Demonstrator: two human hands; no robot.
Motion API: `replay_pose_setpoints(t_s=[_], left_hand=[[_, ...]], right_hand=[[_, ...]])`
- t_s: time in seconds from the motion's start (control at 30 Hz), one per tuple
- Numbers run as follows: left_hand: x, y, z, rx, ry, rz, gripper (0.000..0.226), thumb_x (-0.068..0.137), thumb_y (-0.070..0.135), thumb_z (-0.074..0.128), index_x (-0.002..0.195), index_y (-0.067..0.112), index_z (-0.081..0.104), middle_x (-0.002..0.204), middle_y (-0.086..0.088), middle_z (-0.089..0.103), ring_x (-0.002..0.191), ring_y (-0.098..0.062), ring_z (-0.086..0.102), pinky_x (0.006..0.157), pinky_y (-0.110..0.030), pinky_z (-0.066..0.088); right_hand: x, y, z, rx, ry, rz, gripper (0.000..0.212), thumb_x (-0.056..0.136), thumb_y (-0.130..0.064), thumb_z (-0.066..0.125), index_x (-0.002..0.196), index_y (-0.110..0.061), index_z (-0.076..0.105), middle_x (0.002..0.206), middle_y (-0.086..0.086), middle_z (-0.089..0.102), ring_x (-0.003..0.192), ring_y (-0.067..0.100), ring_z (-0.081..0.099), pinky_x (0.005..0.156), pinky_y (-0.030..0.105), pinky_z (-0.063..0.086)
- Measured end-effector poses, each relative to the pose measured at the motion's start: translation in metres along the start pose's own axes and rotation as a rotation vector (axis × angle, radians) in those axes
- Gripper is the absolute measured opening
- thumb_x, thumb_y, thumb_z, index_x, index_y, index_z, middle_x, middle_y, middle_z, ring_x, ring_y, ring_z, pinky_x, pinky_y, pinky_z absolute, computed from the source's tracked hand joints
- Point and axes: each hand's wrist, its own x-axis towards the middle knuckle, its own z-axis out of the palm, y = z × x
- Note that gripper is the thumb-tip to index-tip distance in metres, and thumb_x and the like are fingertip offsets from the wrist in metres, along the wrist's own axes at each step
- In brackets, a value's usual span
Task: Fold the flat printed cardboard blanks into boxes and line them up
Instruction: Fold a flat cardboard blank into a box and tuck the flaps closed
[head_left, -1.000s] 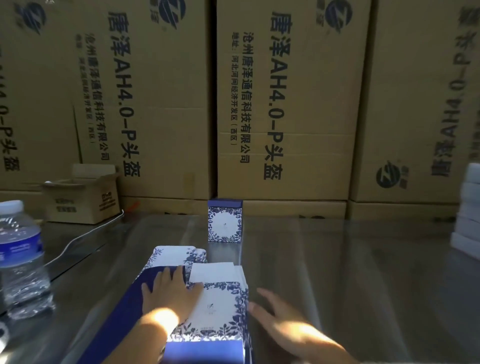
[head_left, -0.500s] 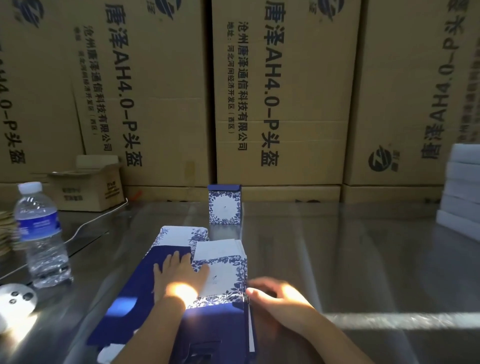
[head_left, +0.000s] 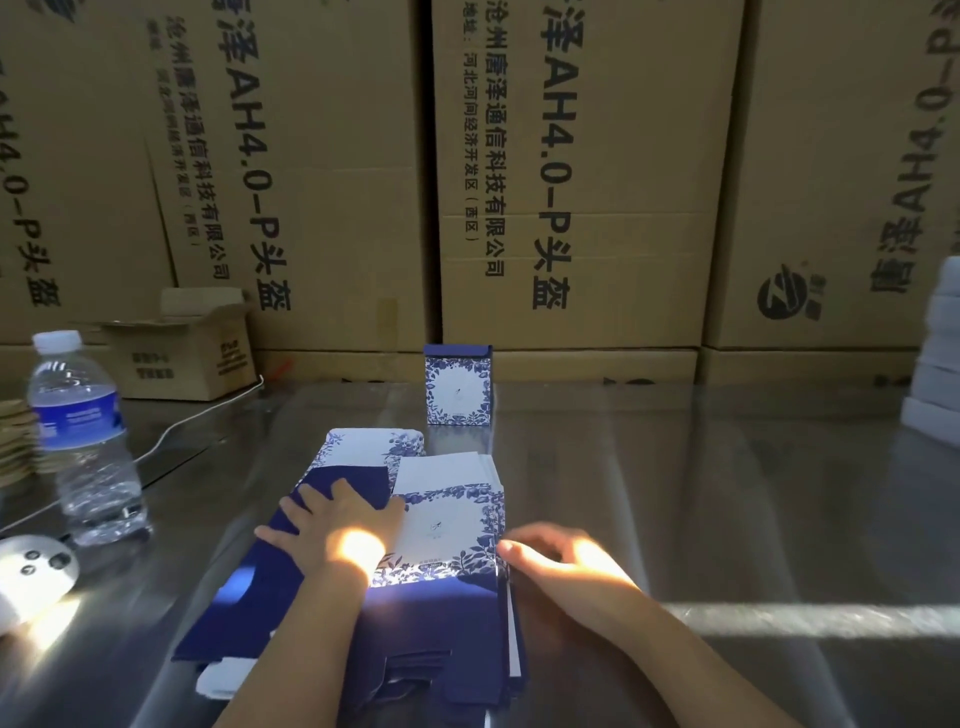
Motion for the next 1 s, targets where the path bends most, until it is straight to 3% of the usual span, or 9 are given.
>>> replay_pose_setpoints(t_s=[0.1, 0.23, 0.47, 0.53, 0.63, 0.73, 0.9, 1.0], left_hand=[[0.002, -0.002, 0.0, -0.003, 0.002, 0.0, 0.08, 0.084, 0.069, 0.037, 0.148, 0.022, 0.023, 0.158, -0.009, 0.007, 0.145, -0.032, -0.001, 0.109, -0.061, -0.005], [0.005, -0.006, -0.004, -0.099, 0.019, 0.009, 0.071, 0.087, 0.058, 0.047, 0.146, 0.024, 0.029, 0.157, -0.009, 0.014, 0.145, -0.028, 0.005, 0.112, -0.055, -0.001], [0.009, -0.009, -0.013, -0.094, -0.022, 0.006, 0.058, 0.091, 0.037, 0.047, 0.144, 0.016, 0.034, 0.153, -0.017, 0.023, 0.142, -0.032, 0.015, 0.114, -0.047, 0.006], [0.01, -0.01, -0.016, -0.111, -0.024, -0.011, 0.063, 0.09, 0.031, 0.047, 0.148, 0.02, 0.024, 0.153, -0.017, 0.022, 0.141, -0.033, 0.014, 0.114, -0.048, 0.007], [0.008, -0.014, -0.017, -0.039, -0.009, -0.053, 0.081, 0.087, 0.05, 0.052, 0.15, 0.029, 0.005, 0.155, -0.017, 0.014, 0.142, -0.035, 0.01, 0.113, -0.054, 0.006], [0.009, -0.018, -0.017, -0.042, -0.009, -0.093, 0.099, 0.078, 0.066, 0.056, 0.15, 0.028, 0.0, 0.155, -0.014, 0.018, 0.142, -0.035, 0.015, 0.112, -0.056, 0.008], [0.013, -0.025, -0.02, -0.094, -0.006, -0.13, 0.109, 0.066, 0.072, 0.065, 0.148, 0.022, 0.014, 0.146, -0.014, 0.032, 0.132, -0.036, 0.03, 0.104, -0.047, 0.029], [0.016, -0.033, -0.023, -0.148, 0.015, -0.193, 0.097, 0.065, 0.068, 0.069, 0.14, 0.017, 0.033, 0.137, -0.018, 0.036, 0.126, -0.036, 0.033, 0.1, -0.047, 0.031]], right_hand=[[0.002, 0.0, 0.002, 0.008, 0.011, 0.002, 0.052, 0.064, -0.081, 0.049, 0.093, -0.042, 0.066, 0.091, -0.03, 0.067, 0.085, -0.017, 0.057, 0.071, 0.008, 0.041], [0.003, -0.001, 0.003, -0.003, 0.015, 0.011, 0.043, 0.07, -0.075, 0.055, 0.094, -0.042, 0.065, 0.088, -0.029, 0.066, 0.082, -0.018, 0.056, 0.062, 0.002, 0.037], [0.002, -0.002, 0.008, -0.02, 0.028, -0.008, 0.071, 0.052, -0.092, 0.046, 0.1, -0.042, 0.06, 0.092, -0.026, 0.064, 0.085, -0.014, 0.056, 0.068, 0.008, 0.041], [0.003, -0.001, 0.01, -0.03, 0.03, -0.016, 0.073, 0.05, -0.092, 0.048, 0.101, -0.041, 0.058, 0.093, -0.024, 0.063, 0.086, -0.013, 0.056, 0.069, 0.01, 0.041], [0.002, -0.001, 0.01, -0.033, 0.014, -0.012, 0.077, 0.048, -0.092, 0.048, 0.106, -0.042, 0.057, 0.094, -0.026, 0.061, 0.087, -0.016, 0.054, 0.068, 0.008, 0.039], [0.001, -0.002, 0.008, -0.037, -0.002, -0.008, 0.077, 0.049, -0.091, 0.048, 0.109, -0.044, 0.055, 0.094, -0.03, 0.058, 0.085, -0.022, 0.049, 0.064, 0.005, 0.037], [0.001, -0.002, 0.006, -0.023, -0.015, -0.029, 0.068, 0.054, -0.084, 0.057, 0.108, -0.042, 0.057, 0.097, -0.025, 0.061, 0.089, -0.017, 0.052, 0.067, 0.005, 0.037], [0.002, 0.001, 0.006, -0.032, -0.01, -0.034, 0.063, 0.063, -0.076, 0.064, 0.113, -0.038, 0.059, 0.101, -0.023, 0.061, 0.092, -0.013, 0.054, 0.07, 0.006, 0.037]])
